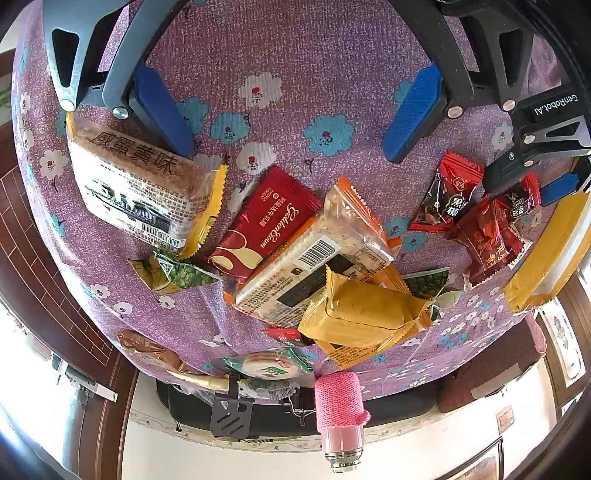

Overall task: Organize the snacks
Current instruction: 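Grasp the red gold-lettered candy with the right tool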

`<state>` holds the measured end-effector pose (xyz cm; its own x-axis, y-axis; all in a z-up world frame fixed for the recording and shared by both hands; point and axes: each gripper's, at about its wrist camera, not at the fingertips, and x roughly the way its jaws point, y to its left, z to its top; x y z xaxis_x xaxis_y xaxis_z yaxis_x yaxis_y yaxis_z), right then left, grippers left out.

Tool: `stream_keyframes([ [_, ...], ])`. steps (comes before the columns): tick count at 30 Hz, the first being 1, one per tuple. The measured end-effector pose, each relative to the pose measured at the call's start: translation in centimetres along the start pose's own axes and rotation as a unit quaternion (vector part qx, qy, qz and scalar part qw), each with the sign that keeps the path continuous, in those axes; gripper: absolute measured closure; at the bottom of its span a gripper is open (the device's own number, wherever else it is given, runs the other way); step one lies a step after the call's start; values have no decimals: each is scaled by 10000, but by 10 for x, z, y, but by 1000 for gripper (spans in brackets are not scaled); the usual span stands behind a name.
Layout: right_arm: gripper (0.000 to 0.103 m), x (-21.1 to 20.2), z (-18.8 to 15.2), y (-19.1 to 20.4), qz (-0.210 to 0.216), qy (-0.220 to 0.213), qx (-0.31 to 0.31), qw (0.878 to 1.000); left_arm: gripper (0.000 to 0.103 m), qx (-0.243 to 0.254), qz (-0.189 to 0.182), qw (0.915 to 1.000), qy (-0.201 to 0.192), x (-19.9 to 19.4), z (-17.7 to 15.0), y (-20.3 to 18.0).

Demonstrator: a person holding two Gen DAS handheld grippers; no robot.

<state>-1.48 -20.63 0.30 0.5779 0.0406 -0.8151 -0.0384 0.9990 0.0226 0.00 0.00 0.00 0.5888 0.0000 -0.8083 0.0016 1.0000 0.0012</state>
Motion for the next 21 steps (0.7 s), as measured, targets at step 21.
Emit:
stream_keyframes([
  [21, 0, -3, -4, 2, -65, 225, 129, 9996, 0, 710, -449, 9957, 381, -7, -6, -4],
])
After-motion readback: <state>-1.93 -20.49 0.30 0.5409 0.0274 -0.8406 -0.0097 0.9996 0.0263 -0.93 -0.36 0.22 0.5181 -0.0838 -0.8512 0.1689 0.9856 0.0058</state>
